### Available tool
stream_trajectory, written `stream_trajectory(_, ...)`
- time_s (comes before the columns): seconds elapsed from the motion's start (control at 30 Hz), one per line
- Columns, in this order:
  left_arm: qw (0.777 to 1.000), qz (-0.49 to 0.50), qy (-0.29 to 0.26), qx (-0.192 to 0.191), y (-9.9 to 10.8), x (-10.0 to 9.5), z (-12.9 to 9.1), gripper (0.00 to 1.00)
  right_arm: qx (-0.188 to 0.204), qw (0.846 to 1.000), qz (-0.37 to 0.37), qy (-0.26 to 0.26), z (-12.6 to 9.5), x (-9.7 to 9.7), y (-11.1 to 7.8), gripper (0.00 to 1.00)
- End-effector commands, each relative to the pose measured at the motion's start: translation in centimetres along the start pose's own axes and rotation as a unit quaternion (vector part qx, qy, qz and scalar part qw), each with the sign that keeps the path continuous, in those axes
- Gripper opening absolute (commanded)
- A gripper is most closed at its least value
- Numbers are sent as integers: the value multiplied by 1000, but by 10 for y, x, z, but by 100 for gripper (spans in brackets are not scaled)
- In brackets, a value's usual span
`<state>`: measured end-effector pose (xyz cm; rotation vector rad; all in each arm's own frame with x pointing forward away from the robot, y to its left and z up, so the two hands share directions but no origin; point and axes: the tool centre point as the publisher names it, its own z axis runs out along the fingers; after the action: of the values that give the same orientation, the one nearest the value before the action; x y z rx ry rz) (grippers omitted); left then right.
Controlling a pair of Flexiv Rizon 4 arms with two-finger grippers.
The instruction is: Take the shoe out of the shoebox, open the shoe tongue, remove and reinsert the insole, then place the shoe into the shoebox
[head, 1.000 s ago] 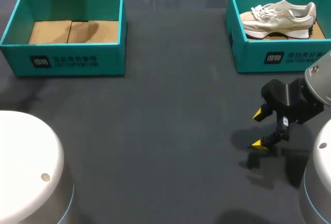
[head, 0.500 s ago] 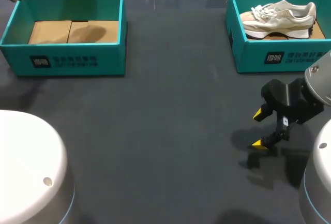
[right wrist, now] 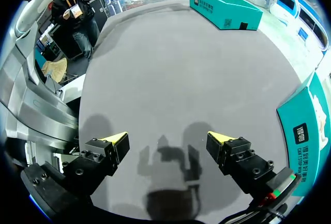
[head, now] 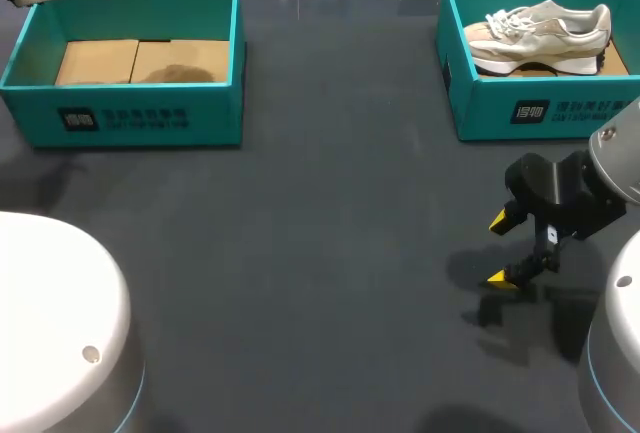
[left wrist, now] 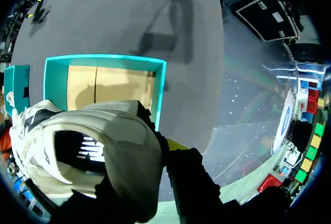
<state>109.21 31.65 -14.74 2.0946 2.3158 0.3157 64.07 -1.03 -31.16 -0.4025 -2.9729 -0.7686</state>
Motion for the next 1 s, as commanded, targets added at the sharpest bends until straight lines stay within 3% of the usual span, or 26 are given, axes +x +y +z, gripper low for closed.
stream_trajectory(0.03, 999, 42, 18, -7, 7, 1, 6, 0, 0, 1000, 0, -1, -1, 2, -1, 100)
stream_trajectory(0.1, 997, 69, 39, -27, 5, 0, 9, 0, 0, 1000, 0, -1, -1, 2, -1, 100)
stream_trajectory(0.5, 996, 79, 42, -26, 4, -3, 13, 0, 0, 1000, 0, -1, -1, 2, -1, 100)
stream_trajectory(0.63, 996, 88, 32, 5, 1, -12, 26, 0, 0, 1000, 0, -1, -1, 2, -1, 100)
stream_trajectory(1.0, 994, 99, 44, 27, -17, -23, 56, 0, 0, 1000, 0, -1, -1, 2, -1, 100)
